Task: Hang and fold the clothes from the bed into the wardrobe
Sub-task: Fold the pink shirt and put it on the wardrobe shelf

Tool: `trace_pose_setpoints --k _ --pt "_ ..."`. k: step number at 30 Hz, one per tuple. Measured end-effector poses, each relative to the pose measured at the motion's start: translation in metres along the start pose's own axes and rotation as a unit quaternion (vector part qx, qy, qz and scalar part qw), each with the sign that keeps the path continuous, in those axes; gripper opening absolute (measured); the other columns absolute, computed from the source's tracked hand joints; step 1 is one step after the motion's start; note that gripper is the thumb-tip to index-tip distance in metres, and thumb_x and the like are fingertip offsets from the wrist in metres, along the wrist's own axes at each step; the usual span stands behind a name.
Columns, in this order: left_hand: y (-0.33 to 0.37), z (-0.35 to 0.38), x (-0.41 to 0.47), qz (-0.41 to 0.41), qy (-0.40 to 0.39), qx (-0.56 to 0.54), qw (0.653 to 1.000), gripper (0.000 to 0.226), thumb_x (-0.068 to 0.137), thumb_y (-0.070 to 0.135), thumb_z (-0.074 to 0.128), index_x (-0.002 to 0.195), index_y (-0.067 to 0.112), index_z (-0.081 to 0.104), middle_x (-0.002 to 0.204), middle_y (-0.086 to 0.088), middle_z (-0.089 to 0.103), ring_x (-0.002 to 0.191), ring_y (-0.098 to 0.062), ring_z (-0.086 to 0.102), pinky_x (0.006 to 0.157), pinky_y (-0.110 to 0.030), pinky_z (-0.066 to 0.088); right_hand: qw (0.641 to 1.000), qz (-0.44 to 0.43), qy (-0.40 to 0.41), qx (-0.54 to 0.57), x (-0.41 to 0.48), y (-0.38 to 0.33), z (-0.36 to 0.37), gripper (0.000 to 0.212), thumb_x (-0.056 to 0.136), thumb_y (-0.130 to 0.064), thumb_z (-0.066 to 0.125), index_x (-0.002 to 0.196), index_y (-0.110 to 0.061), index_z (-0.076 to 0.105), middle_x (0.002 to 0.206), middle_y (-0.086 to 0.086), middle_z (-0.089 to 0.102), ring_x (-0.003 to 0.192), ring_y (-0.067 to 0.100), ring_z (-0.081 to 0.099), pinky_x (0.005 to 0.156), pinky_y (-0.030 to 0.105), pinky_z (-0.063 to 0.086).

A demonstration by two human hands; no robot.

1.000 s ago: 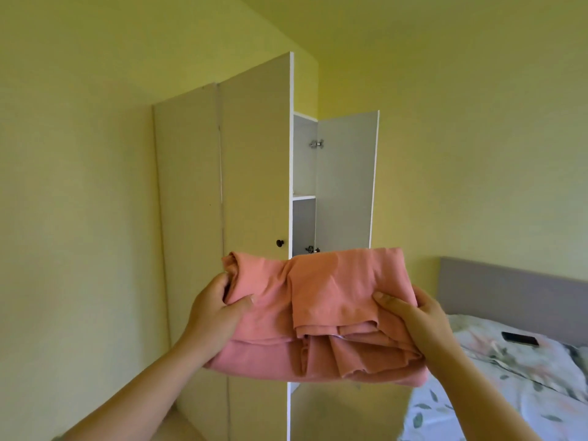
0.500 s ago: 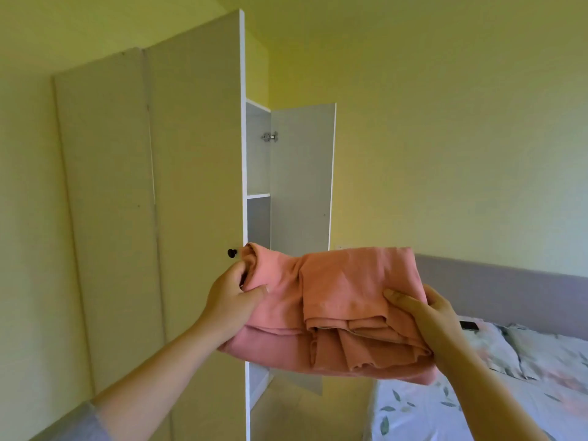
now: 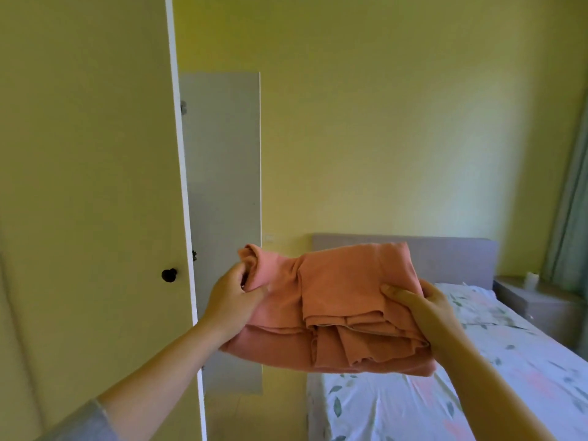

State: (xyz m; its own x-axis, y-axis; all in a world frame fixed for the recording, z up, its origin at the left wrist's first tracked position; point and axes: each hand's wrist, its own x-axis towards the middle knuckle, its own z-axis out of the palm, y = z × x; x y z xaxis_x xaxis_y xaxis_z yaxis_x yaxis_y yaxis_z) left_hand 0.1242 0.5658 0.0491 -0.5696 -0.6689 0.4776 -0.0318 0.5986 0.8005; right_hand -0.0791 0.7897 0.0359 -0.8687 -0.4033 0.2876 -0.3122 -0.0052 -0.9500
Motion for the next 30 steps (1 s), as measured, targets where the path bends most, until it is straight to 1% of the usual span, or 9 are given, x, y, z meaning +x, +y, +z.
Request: trace_pose_setpoints --k 2,4,7,10,16,19,21,25,30 --pt "-0.008 -0.005 0.019 0.007 -0.014 -0.01 1.0 0.047 0.083 0.023 0.074 0.126 0.021 0.056 0.105 0.016 0.061 0.096 -0.007 0.059 0.074 -0.019 0.043 1.0 0.006 0.019 0.004 0.001 -0.006 0.013 0.029 0.073 -0.035 0.081 0.096 -0.024 0.067 0.087 -0.001 0.071 0.081 0.02 0.067 0.064 0.031 0.05" --pt "-0.016 -0.007 0.036 0.017 -0.021 -0.019 0.999 0.046 0.083 0.024 0.074 0.125 0.022 0.055 0.101 0.018 0.059 0.09 0.0 0.056 0.071 -0.013 0.041 0.999 0.008 0.035 0.001 0.001 -0.011 0.023 0.027 0.074 -0.033 0.081 0.094 -0.023 0.067 0.087 0.001 0.071 0.08 0.021 0.067 0.062 0.03 0.05" --pt "-0.028 -0.005 0.054 0.028 -0.023 -0.031 0.999 0.047 0.083 0.023 0.074 0.126 0.02 0.057 0.096 0.023 0.056 0.085 0.006 0.053 0.066 -0.008 0.038 0.999 0.005 0.053 -0.012 0.004 -0.015 0.032 0.028 0.073 -0.033 0.082 0.095 -0.02 0.068 0.088 0.004 0.073 0.082 0.024 0.069 0.071 0.036 0.055" --pt "-0.034 0.006 0.072 0.038 -0.025 -0.031 0.998 0.046 0.083 0.022 0.074 0.126 0.016 0.058 0.098 0.019 0.058 0.085 -0.002 0.055 0.063 -0.007 0.037 0.997 0.006 0.07 -0.029 0.009 -0.014 0.033 0.028 0.073 -0.036 0.082 0.093 -0.024 0.067 0.087 0.002 0.073 0.083 0.024 0.069 0.078 0.042 0.057" --pt "-0.038 0.045 0.115 0.044 -0.042 -0.044 0.997 0.038 0.085 0.018 0.07 0.121 0.014 0.06 0.104 0.005 0.062 0.09 -0.012 0.055 0.064 -0.01 0.036 0.995 0.018 0.096 -0.014 0.041 -0.001 0.024 0.026 0.07 -0.035 0.083 0.089 -0.028 0.067 0.086 0.001 0.074 0.083 0.025 0.07 0.079 0.044 0.058" --pt "-0.045 0.063 0.136 0.037 -0.047 -0.05 0.997 0.039 0.085 0.017 0.069 0.123 0.016 0.059 0.105 0.005 0.062 0.093 -0.013 0.056 0.067 -0.013 0.038 0.995 0.016 0.094 -0.008 0.071 0.011 0.027 0.025 0.071 -0.035 0.083 0.088 -0.028 0.066 0.086 0.001 0.074 0.08 0.024 0.07 0.072 0.039 0.057" --pt "-0.051 0.073 0.155 0.037 -0.042 -0.049 0.997 0.038 0.085 0.017 0.069 0.121 0.017 0.059 0.104 0.006 0.062 0.094 -0.013 0.057 0.07 -0.02 0.04 0.996 0.009 0.092 0.001 0.099 0.021 0.033 0.024 0.071 -0.033 0.083 0.088 -0.025 0.067 0.082 0.001 0.074 0.078 0.023 0.07 0.067 0.035 0.055" --pt "-0.063 0.093 0.202 0.026 -0.013 -0.045 0.999 0.025 0.084 0.019 0.07 0.104 0.025 0.058 0.097 0.011 0.062 0.091 -0.014 0.059 0.067 -0.024 0.041 0.997 0.0 0.069 0.025 0.161 0.043 0.05 0.023 0.074 -0.03 0.082 0.089 -0.025 0.065 0.085 0.002 0.073 0.078 0.022 0.07 0.063 0.031 0.053" --pt "-0.075 0.118 0.265 0.017 0.023 -0.031 0.999 0.024 0.082 0.02 0.071 0.1 0.027 0.058 0.092 0.013 0.061 0.085 -0.011 0.058 0.065 -0.022 0.041 0.999 -0.004 0.048 0.022 0.241 0.061 0.069 0.023 0.073 -0.034 0.081 0.089 -0.025 0.067 0.084 0.0 0.074 0.08 0.022 0.07 0.074 0.038 0.057"
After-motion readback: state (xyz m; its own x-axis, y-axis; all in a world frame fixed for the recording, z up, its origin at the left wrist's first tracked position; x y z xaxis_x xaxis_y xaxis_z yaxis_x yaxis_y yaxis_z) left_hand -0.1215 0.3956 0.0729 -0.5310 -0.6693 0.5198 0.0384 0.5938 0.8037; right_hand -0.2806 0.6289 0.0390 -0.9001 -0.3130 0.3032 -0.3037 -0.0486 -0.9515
